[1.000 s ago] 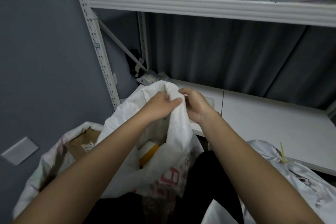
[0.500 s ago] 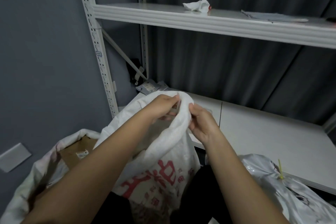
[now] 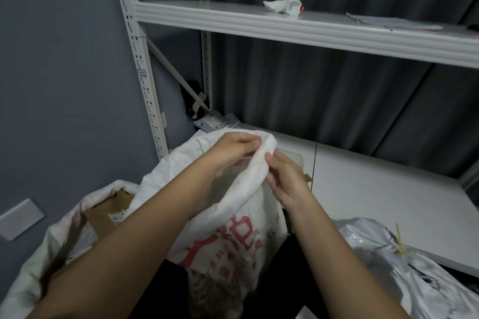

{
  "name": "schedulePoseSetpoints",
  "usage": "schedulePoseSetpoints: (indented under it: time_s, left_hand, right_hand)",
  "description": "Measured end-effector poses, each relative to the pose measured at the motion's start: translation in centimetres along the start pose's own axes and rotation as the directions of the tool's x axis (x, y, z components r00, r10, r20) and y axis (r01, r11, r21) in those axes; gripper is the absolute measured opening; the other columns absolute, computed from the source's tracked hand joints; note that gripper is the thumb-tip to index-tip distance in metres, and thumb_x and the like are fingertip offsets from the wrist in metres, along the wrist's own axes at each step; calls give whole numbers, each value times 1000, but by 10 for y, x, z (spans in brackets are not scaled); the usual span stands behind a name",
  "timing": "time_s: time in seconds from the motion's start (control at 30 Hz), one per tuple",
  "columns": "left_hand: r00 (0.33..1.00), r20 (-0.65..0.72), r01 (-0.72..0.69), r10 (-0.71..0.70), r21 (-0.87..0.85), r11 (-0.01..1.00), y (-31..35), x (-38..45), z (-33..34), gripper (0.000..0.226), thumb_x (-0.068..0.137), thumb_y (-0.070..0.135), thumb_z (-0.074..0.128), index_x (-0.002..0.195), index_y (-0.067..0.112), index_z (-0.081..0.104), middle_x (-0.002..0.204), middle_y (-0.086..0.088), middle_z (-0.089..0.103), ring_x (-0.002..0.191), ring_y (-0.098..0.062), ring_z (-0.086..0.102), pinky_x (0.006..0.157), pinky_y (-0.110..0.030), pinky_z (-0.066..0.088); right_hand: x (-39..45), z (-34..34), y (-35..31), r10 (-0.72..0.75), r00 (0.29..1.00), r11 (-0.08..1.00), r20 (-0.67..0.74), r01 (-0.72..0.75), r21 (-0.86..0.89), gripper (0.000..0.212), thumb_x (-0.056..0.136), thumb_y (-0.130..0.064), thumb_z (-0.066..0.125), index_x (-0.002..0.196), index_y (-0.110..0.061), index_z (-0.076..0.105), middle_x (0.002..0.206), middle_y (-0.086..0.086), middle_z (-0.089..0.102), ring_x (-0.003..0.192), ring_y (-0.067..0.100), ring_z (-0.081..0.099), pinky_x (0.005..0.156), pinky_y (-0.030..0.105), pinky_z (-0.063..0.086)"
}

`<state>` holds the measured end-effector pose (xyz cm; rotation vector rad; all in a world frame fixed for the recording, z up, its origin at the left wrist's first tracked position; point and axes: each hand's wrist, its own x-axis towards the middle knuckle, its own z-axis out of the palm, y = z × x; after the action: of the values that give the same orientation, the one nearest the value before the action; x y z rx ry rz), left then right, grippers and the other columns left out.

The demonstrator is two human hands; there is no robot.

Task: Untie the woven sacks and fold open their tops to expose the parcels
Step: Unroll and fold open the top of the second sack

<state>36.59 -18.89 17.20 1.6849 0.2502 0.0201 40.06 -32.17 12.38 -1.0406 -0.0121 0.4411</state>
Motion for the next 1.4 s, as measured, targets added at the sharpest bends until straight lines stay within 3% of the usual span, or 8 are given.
schedulePoseSetpoints:
  time_s: [0.1, 0.27, 0.6, 0.7, 0.8, 0.97, 1.27, 1.4]
  left_hand:
    - [998, -53, -29, 43, 237, 971, -10, -5, -4, 21, 88, 26, 65, 104, 12, 70, 92, 3, 69, 82, -8, 63, 72, -22, 52]
    - [979, -198, -25, 49, 123, 992, -24, -1, -5, 16, 85, 16, 69, 99, 9, 71, 82, 5, 66, 70, -4, 59, 58, -13, 42]
    - [994, -19, -101, 109, 257, 961, -27, -21, -10, 32, 91, 25, 61, 122, 16, 61, 113, 7, 64, 101, -4, 58, 82, -14, 45]
    - [988, -114, -48, 104, 412, 910, -41, -21, -17, 23, 83, 19, 67, 106, 15, 67, 92, 4, 67, 87, -11, 62, 80, -26, 47]
    - [994, -74, -45, 76, 351, 935, -48, -23, -19, 19, 80, 7, 65, 98, 12, 69, 86, 1, 67, 78, -12, 61, 72, -26, 47]
    - [1000, -7, -26, 29, 283, 959, -39, -27, -13, 10, 79, 8, 72, 83, 15, 68, 74, 1, 62, 63, -7, 52, 56, -16, 40]
    - [883, -21, -178, 470, 910, 374, -57, -56, -40, 30, 94, 42, 48, 122, 32, 52, 100, 6, 64, 87, -17, 62, 64, -27, 41]
    - [780, 32, -188, 625, 965, 185, -27, -31, -70, 22, 95, 37, 49, 112, 29, 60, 100, 5, 68, 89, -21, 65, 65, -30, 46]
  right_hand:
    - [3, 4, 5, -3, 999, 985, -39, 10, 170, 39, 84, -8, 68, 120, 1, 55, 109, 18, 67, 97, 26, 68, 80, 32, 58]
    - [-14, 8, 13, -482, 872, 675, -85, 307, -671, 13, 89, -29, 65, 87, -19, 73, 80, -11, 69, 78, 3, 63, 73, 21, 51]
    - [6, 3, 16, 103, 995, 952, -11, -95, 291, 48, 86, 8, 60, 132, 3, 48, 121, 25, 62, 107, 33, 64, 79, 33, 59]
    - [-6, 8, 19, -68, 996, 995, -55, 63, -79, 49, 85, 0, 66, 128, -11, 44, 111, 17, 64, 98, 25, 66, 79, 32, 59]
    - [-9, -3, 3, -451, 821, 143, 349, 453, -880, 60, 85, -30, 66, 137, -33, 38, 127, 2, 46, 118, 18, 41, 98, 32, 39]
    - [4, 12, -34, 186, 750, -581, 634, 605, -545, 41, 86, -48, 57, 120, -25, 60, 117, -1, 62, 119, 21, 48, 106, 36, 29]
    - [23, 21, -71, 236, 879, 214, 414, 368, -905, 16, 86, -30, 70, 86, -13, 70, 74, -5, 66, 67, 5, 59, 59, 17, 44]
    - [20, 21, -86, 208, 864, 142, 459, 438, -888, 33, 76, -34, 79, 85, -7, 63, 77, 2, 59, 69, 11, 54, 64, 27, 42]
